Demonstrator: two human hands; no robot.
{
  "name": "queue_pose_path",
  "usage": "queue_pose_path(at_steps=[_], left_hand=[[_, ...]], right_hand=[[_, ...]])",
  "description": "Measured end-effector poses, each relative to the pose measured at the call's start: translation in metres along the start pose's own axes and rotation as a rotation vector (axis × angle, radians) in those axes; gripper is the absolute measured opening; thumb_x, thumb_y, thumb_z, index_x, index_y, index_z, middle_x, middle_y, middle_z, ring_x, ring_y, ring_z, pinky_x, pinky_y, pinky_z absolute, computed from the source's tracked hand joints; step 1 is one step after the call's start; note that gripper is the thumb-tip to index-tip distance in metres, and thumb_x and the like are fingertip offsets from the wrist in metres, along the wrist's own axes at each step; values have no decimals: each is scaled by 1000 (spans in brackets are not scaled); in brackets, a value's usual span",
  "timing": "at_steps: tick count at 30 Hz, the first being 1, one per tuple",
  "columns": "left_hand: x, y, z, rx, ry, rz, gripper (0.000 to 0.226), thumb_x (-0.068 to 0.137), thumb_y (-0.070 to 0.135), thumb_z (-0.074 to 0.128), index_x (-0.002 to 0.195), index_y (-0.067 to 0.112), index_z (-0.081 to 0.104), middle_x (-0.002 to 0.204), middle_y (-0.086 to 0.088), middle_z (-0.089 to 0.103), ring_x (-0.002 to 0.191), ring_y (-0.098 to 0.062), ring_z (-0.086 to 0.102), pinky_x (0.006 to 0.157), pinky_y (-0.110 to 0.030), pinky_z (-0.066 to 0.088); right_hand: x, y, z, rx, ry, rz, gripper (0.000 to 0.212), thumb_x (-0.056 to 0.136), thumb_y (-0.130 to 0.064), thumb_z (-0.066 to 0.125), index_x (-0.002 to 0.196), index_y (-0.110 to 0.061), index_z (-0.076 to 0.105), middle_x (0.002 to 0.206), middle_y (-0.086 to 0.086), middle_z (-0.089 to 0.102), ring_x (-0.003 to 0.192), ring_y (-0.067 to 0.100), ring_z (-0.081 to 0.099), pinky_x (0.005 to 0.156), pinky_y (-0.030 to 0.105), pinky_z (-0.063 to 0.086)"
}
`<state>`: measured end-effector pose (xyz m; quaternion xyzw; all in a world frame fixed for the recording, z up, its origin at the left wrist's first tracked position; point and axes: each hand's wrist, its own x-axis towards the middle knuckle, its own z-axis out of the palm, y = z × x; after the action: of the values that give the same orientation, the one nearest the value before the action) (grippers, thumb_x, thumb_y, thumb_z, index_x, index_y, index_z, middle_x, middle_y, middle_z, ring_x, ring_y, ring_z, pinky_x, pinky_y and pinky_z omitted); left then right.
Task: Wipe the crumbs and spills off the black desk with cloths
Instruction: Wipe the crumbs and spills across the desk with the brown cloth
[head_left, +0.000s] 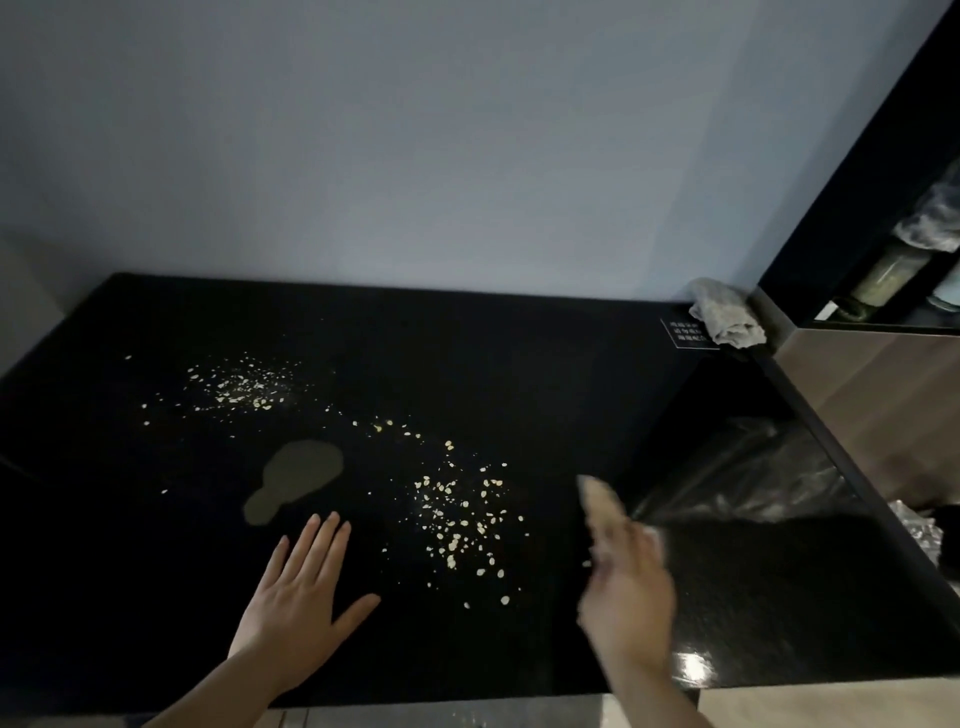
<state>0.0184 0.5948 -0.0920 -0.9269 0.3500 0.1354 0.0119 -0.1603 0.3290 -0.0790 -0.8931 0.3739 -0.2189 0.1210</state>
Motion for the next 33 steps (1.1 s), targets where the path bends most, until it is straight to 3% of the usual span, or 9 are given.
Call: queue_pose_path(at_steps=[3,7,13,15,19,23,27,29,33], left_hand=[[2,-7,1,20,52,45,82,91,67,14,131,5,48,140,-8,46,137,-17,22,112,-35,5],[4,-9,6,30,125,44,77,92,65,15,136,7,39,143,-5,38,145,-15,0,112,-36,7],[4,-9,7,-2,149,44,78,92,63,13,131,6,48,139,-7,48,134,-17,27,112,-35,7],[5,-10,9,4,151,47,78,92,63,13,131,6,49,140,-7,47,134,-17,28,112,-35,8],[5,-10,11,18,177,36,79,92,63,13,130,5,50,140,-7,47,134,-18,28,111,-36,8],[5,-10,13,21,216,32,78,92,63,13,131,5,48,142,-6,43,135,-17,27,112,-36,7],[5,-10,15,27,235,28,78,92,63,14,131,5,48,141,-8,46,134,-18,27,112,-36,8],[6,-10,15,29,239,27,78,92,63,14,132,6,48,141,-7,46,135,-18,27,112,-36,8],[5,-9,14,32,239,28,77,92,63,14,133,6,47,142,-7,44,135,-18,26,111,-37,8]], right_hand=[[12,3,10,-146,-24,315,41,86,-5,50,127,2,53,131,22,54,126,37,46,98,47,43],[-2,-62,42,-18,-128,-18,47,77,-5,59,124,-10,57,132,9,54,130,29,43,96,39,48],[-16,-95,39,131,-218,-359,54,71,-3,73,121,-17,61,129,3,59,119,18,55,99,32,45],[-1,-64,33,111,-144,-216,57,68,8,65,121,-14,60,123,6,61,113,22,58,96,34,48],[9,-49,32,-71,-62,139,56,73,1,67,128,-3,54,130,20,55,119,38,53,93,47,48],[-23,-103,46,74,-187,-195,63,71,-4,67,131,-17,53,138,4,50,131,25,44,100,31,41],[-32,-99,42,107,-230,-482,58,67,-12,76,122,-19,60,129,1,59,118,18,56,93,33,50],[-13,-70,43,92,-158,-373,59,63,2,70,120,-12,61,124,8,61,110,25,61,91,37,52],[28,-30,30,52,-23,243,47,75,3,61,121,-1,55,117,18,58,107,35,56,90,43,48]])
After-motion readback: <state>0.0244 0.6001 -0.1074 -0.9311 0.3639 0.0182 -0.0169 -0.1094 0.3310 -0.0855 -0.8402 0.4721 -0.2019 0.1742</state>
